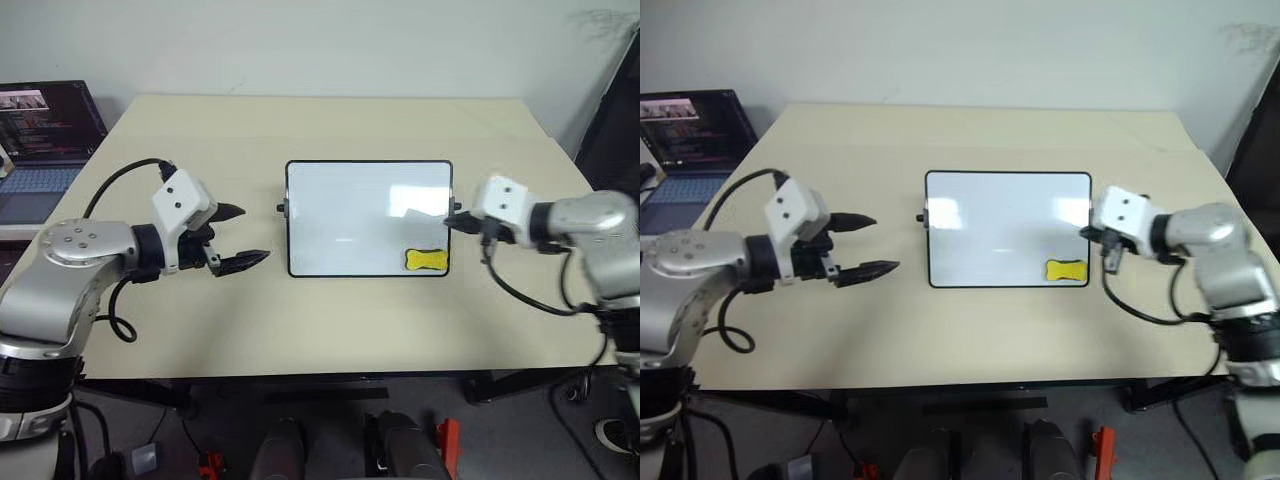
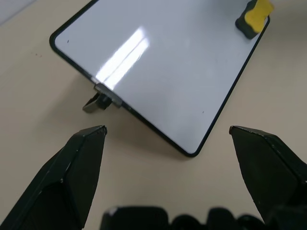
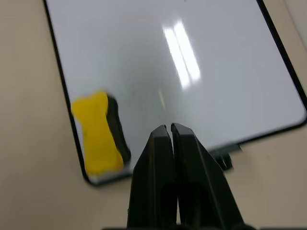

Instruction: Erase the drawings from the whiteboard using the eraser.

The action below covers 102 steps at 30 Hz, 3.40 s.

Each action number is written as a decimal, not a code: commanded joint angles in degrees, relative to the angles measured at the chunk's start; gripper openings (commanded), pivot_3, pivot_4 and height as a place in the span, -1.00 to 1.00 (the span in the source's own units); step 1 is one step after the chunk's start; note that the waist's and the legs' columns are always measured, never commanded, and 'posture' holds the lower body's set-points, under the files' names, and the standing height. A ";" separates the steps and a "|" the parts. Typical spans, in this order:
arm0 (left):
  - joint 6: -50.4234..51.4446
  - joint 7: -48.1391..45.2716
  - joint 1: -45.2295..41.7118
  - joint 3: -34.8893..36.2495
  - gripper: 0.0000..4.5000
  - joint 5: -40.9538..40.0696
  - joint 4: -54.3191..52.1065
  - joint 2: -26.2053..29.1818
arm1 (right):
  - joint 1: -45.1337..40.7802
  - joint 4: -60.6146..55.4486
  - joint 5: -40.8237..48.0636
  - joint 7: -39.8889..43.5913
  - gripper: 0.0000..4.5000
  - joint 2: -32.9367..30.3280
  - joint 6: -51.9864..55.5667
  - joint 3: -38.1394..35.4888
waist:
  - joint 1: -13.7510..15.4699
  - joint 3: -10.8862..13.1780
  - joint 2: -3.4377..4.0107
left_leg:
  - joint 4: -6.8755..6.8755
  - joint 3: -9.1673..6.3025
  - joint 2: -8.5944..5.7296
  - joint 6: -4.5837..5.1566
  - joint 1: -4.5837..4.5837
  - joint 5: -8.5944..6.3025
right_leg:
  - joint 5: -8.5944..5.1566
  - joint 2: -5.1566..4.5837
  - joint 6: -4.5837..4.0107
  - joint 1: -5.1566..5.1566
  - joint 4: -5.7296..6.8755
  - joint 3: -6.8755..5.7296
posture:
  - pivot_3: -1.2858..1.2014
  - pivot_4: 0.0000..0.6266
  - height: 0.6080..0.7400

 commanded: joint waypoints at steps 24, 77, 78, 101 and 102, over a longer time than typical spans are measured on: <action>-1.34 -0.73 -0.93 0.00 1.00 0.40 0.40 -0.50 | 3.17 -8.44 -3.50 -3.37 0.36 4.46 3.44 9.01 | -0.31 0.16 0.02 | 0.12 0.09 0.00 -0.01 0.12 0.01 | -0.20 0.02 0.25 0.08 0.14 0.07 | 0.03 -0.52 1.00; -0.68 -0.16 -0.70 -0.56 1.00 -1.03 -1.59 -2.23 | -3.62 10.13 3.69 -8.01 -0.54 1.05 17.37 -6.08 | 0.11 0.16 0.02 | 0.14 0.11 0.00 0.00 0.21 0.01 | -0.17 0.01 0.18 0.16 0.20 0.09 | 0.03 -0.52 1.00; -0.64 -0.48 -0.86 -1.30 1.00 -1.14 -2.00 -2.56 | -4.28 12.16 3.88 -8.59 -0.55 1.50 18.37 -5.91 | 0.09 0.16 0.02 | 0.14 0.11 0.00 0.00 0.21 0.01 | -0.08 0.02 0.03 0.16 0.20 0.09 | 0.03 -0.52 1.00; 0.11 -1.71 -4.68 -10.24 1.00 -1.75 -4.50 -9.81 | -12.84 43.98 0.73 -19.24 -0.55 5.79 28.74 -3.10 | -1.11 0.16 0.03 | 0.13 0.12 -0.04 0.00 0.19 0.01 | -0.04 0.03 -0.01 0.16 0.21 0.12 | 0.03 -0.52 1.00; 0.04 -1.74 -4.65 -10.18 1.00 -1.70 -4.40 -9.75 | -12.88 43.94 0.82 -19.13 -0.55 5.99 28.83 -2.96 | -1.11 0.16 0.03 | 0.13 0.12 -0.04 0.00 0.20 0.01 | -0.04 0.03 -0.01 0.16 0.21 0.12 | 0.03 -0.52 1.00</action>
